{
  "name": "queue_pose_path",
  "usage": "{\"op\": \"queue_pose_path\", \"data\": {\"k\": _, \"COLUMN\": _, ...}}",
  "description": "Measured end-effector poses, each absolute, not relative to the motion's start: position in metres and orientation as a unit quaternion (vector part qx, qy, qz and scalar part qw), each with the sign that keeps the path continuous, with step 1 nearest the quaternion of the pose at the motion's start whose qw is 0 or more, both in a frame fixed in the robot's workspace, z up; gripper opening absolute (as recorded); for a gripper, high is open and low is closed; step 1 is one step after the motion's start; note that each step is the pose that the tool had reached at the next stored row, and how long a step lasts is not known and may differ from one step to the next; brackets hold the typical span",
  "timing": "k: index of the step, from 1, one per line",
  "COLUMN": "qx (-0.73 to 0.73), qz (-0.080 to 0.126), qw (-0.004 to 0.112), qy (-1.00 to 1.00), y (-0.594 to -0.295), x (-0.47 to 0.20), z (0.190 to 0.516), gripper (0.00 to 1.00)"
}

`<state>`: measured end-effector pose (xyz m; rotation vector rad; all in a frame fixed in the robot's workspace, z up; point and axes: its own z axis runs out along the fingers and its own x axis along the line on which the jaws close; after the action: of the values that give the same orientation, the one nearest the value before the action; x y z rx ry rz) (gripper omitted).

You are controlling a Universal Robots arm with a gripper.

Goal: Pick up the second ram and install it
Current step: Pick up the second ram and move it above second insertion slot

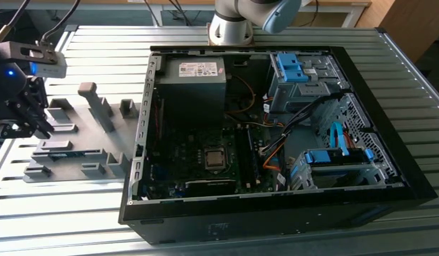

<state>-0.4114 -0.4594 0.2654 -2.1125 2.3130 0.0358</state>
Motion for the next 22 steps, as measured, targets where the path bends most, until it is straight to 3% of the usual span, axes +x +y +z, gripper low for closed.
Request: {"op": "queue_pose_path", "data": {"k": 22, "qx": -0.679, "qz": 0.011, "qw": 0.004, "qy": 0.734, "y": -0.46, "x": -0.409, "z": 0.241, "gripper": 0.24}}
